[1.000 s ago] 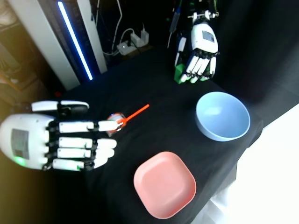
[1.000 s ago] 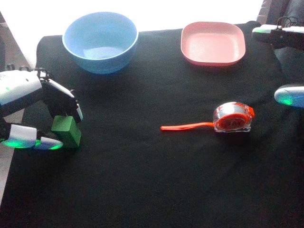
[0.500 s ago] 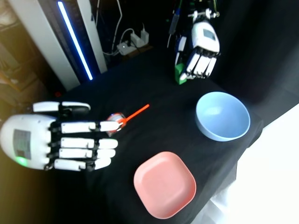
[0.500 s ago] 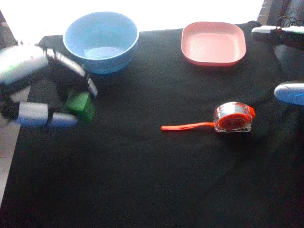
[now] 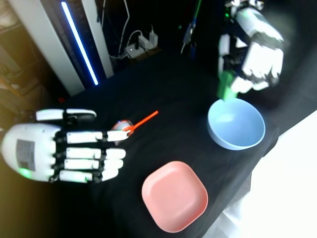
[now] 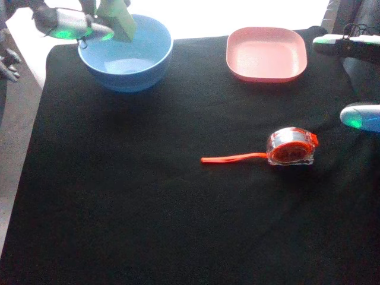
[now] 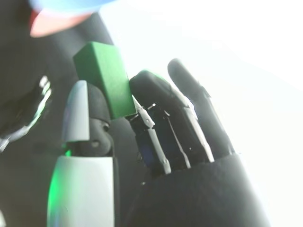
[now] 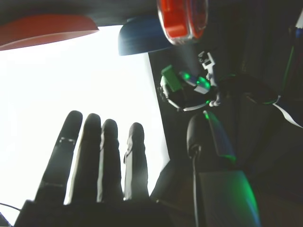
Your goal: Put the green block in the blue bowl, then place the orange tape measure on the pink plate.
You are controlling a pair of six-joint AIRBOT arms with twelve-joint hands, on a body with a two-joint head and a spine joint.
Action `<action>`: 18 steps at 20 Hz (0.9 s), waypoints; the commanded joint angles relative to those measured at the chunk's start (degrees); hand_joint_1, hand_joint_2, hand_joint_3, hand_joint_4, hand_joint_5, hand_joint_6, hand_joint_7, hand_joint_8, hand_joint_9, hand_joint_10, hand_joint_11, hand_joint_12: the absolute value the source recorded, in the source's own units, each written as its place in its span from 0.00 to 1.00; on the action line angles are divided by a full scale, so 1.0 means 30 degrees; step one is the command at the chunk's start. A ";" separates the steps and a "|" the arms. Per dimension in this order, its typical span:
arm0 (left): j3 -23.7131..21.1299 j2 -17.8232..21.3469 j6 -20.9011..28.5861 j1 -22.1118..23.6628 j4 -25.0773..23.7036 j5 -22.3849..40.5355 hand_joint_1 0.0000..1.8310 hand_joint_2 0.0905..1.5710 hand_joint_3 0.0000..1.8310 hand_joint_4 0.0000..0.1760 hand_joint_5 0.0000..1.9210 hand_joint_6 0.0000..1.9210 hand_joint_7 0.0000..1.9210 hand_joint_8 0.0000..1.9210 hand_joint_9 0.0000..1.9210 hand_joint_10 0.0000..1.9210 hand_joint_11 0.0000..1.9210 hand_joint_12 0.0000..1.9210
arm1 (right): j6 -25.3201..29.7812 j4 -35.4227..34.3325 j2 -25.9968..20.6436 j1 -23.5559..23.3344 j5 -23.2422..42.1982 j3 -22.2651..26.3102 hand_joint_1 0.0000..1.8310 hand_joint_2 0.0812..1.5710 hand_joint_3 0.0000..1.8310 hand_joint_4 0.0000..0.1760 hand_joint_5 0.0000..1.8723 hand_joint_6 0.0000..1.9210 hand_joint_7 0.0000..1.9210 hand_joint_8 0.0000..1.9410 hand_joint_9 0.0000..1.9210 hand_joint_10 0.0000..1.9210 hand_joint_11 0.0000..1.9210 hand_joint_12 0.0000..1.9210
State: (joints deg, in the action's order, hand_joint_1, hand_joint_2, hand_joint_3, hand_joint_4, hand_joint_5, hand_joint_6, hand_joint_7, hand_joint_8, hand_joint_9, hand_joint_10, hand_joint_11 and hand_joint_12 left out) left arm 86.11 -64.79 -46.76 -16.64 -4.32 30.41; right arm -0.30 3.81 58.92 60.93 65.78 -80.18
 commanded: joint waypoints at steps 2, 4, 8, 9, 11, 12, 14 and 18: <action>0.1105 -0.0886 0.0064 0.0548 0.0264 -0.0174 0.70 0.65 0.00 0.00 0.61 0.30 0.55 0.47 0.50 0.48 0.35 0.67 | 0.0215 -0.0679 0.0104 -0.0198 0.2264 -0.0196 0.48 0.67 0.00 0.64 0.19 0.00 0.14 0.00 0.13 0.00 0.00 0.35; 0.2186 -0.1874 0.0062 0.0802 0.0213 -0.1463 0.68 0.66 0.00 0.00 0.58 0.33 0.57 0.48 0.58 0.27 0.44 0.58 | 0.0230 -0.0664 0.0161 -0.0202 0.2264 -0.0276 0.48 0.67 0.00 0.53 0.19 0.00 0.14 0.00 0.13 0.00 0.00 0.33; 0.3151 -0.3008 0.0059 0.0951 -0.0532 -0.3192 0.57 0.62 0.00 0.00 0.42 0.04 0.45 0.27 0.47 0.19 0.26 0.74 | 0.0354 -0.0660 0.0180 -0.0211 0.2264 -0.0328 0.48 0.66 0.00 0.33 0.19 0.00 0.14 0.00 0.15 0.00 0.01 0.40; 0.3199 -0.3121 0.0055 0.0932 -0.0687 -0.3379 0.53 0.60 0.00 0.00 0.39 0.01 0.43 0.13 0.40 0.19 0.18 0.75 | 0.0360 -0.0660 0.0182 -0.0211 0.2266 -0.0328 0.47 0.67 0.00 0.32 0.19 0.00 0.14 0.00 0.15 0.00 0.01 0.40; 0.3092 -0.3150 0.0055 0.0936 -0.1120 -0.3501 0.48 0.59 0.00 0.00 0.35 0.00 0.43 0.02 0.33 0.28 0.14 0.79 | 0.0561 -0.0618 0.0190 -0.0213 0.2277 -0.0328 0.47 0.67 0.00 0.31 0.19 0.00 0.14 0.00 0.15 0.00 0.01 0.40; 0.2920 -0.3089 0.0055 0.0934 -0.1267 -0.3207 0.43 0.60 0.00 0.15 0.31 0.00 0.41 0.00 0.29 0.32 0.12 0.81 | 0.0614 -0.0616 0.0190 -0.0213 0.2289 -0.0326 0.46 0.67 0.00 0.24 0.19 0.00 0.15 0.00 0.16 0.00 0.03 0.38; 0.2108 -0.2569 0.0053 0.0890 -0.1424 -0.2180 0.37 0.62 0.00 0.48 0.25 0.00 0.32 0.00 0.29 0.16 0.08 0.73 | 0.0658 -0.0616 0.0188 -0.0213 0.2297 -0.0328 0.42 0.67 0.00 0.12 0.19 0.00 0.15 0.00 0.16 0.00 0.07 0.30; -0.0927 -0.0165 0.0053 -0.0143 -0.1573 0.1810 0.32 0.60 0.00 0.54 0.24 0.00 0.26 0.00 0.27 0.03 0.07 0.70 | 0.1502 -0.0049 0.0199 -0.0219 0.2631 -0.0223 0.44 0.65 0.00 0.34 0.20 0.00 0.16 0.00 0.16 0.00 0.06 0.25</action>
State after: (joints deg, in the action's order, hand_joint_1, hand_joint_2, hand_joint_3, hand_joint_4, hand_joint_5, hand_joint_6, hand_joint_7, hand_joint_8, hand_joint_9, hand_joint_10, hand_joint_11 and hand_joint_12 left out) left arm 82.19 -65.34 -46.72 -17.67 -9.76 28.12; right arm 3.44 5.98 59.51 60.93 66.59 -80.90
